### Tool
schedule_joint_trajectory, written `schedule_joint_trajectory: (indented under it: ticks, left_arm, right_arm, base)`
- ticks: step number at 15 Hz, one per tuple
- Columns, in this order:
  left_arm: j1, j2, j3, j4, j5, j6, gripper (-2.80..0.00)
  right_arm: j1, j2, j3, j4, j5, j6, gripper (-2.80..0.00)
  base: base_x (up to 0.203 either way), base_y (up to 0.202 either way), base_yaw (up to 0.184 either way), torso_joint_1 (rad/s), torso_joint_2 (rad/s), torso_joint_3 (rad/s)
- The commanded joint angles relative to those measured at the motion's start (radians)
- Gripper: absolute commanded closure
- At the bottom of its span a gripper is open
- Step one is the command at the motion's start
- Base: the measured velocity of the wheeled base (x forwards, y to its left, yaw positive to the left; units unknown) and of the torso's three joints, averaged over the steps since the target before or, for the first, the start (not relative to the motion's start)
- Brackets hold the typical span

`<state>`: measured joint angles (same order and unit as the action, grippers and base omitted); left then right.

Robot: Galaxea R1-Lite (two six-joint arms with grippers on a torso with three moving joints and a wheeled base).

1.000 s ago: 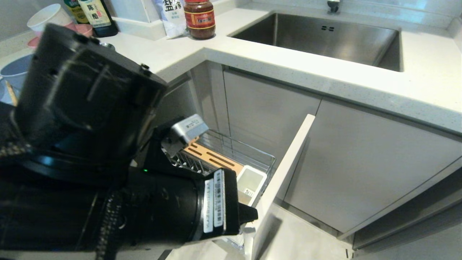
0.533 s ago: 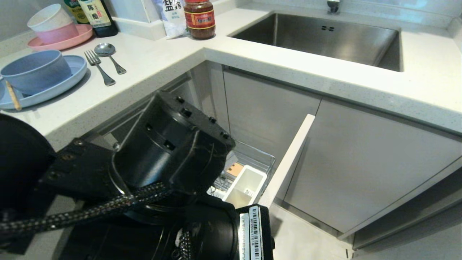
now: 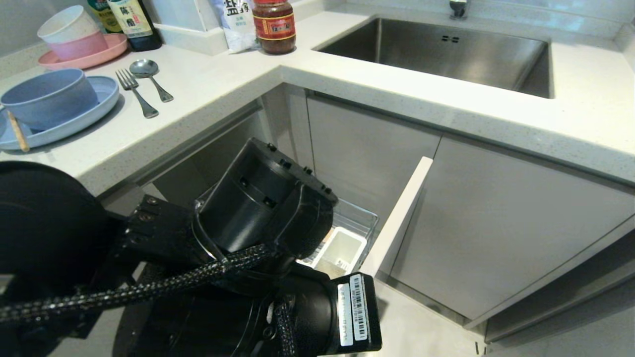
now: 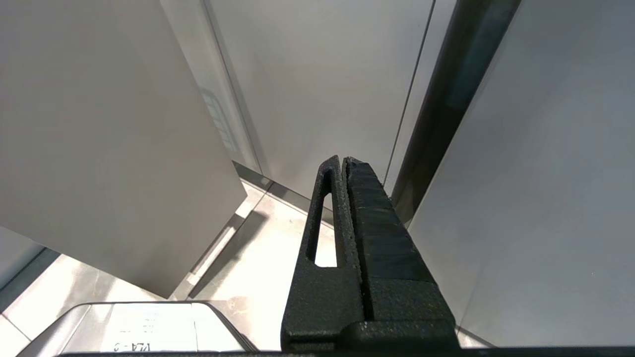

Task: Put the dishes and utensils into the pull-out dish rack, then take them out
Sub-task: Close the cupboard

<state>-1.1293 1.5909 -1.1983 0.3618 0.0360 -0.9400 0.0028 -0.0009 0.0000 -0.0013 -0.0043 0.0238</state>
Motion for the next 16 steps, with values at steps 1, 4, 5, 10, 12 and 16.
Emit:
schedule_joint_trajectory:
  ticks: [1,4,5,10,12,16]
  left_arm:
    - [0.015,-0.001,-0.001,0.002,0.002,-0.003,0.0]
    - [0.026,-0.011,-0.003,0.002,0.013,0.001,0.0]
    - [0.028,-0.012,-0.003,0.002,0.019,0.001,0.0]
    - [0.069,-0.011,-0.006,0.002,0.042,0.036,0.0]
    - [0.084,-0.01,-0.006,0.002,0.044,0.056,0.0]
    - [0.118,-0.011,-0.007,0.001,0.044,0.086,0.0]
  right_arm:
    - [0.0,-0.004,0.002,0.0,0.0,-0.001,0.0]
    - [0.0,-0.004,0.002,0.0,0.0,-0.001,0.0]
    - [0.0,-0.004,0.002,0.0,0.0,0.001,0.0]
    - [0.0,-0.004,0.002,0.0,0.0,-0.001,0.0]
    - [0.0,-0.004,0.002,0.0,0.0,0.001,0.0]
    - [0.0,-0.004,0.002,0.0,0.0,-0.001,0.0]
  base:
    - [0.0,0.0,0.0,0.0,0.0,0.0]
    - [0.0,0.0,0.0,0.0,0.0,0.0]
    - [0.0,0.0,0.0,0.0,0.0,0.0]
    - [0.0,0.0,0.0,0.0,0.0,0.0]
    - [0.0,0.0,0.0,0.0,0.0,0.0]
    - [0.0,0.0,0.0,0.0,0.0,0.0]
